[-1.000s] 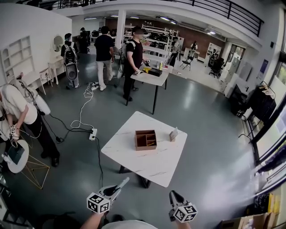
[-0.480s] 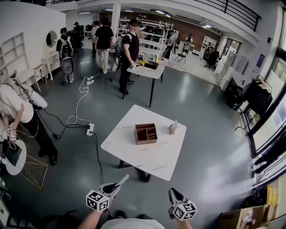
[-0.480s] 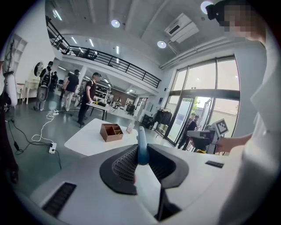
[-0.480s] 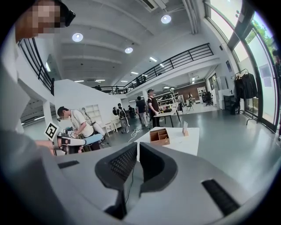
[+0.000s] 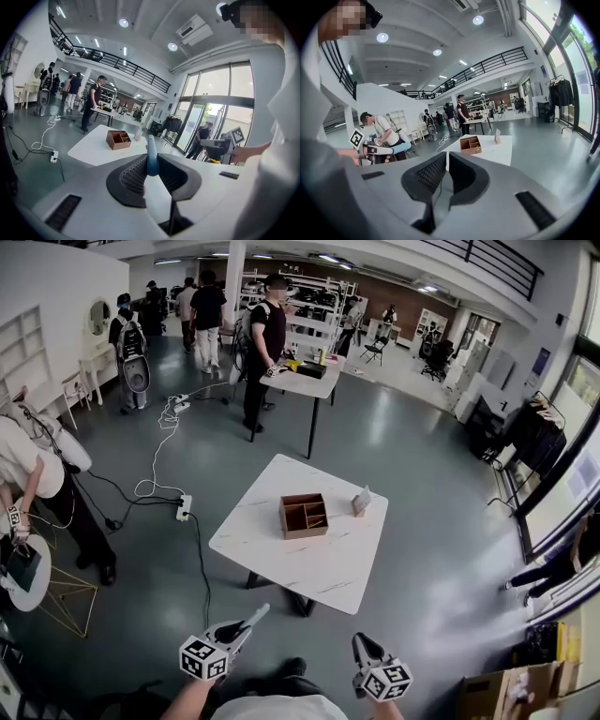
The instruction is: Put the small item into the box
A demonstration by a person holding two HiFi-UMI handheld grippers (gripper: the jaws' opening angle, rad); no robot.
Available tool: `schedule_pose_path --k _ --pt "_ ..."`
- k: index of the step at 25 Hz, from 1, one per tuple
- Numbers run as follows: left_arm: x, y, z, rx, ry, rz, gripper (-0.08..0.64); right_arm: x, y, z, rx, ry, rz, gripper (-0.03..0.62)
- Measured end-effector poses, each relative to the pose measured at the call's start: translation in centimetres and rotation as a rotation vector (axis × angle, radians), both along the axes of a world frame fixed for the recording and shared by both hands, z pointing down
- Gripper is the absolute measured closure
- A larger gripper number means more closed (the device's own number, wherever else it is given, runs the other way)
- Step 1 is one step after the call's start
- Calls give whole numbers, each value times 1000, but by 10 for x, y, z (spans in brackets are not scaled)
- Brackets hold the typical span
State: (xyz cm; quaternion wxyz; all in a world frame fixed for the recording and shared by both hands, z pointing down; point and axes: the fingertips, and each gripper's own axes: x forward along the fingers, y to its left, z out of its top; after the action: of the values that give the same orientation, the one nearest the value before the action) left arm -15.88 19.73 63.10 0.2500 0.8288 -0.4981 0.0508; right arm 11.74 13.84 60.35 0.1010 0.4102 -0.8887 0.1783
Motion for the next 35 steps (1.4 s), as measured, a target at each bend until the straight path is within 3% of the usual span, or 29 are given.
schedule_pose_path --k 10,35 --pt "-5 -34 10 -26 -2 -24 485 -3 -42 13 -23 9 -18 557" --pt "20 -210 0 -39 -49 -108 485 -10 -247 26 -60 -15 -143 557"
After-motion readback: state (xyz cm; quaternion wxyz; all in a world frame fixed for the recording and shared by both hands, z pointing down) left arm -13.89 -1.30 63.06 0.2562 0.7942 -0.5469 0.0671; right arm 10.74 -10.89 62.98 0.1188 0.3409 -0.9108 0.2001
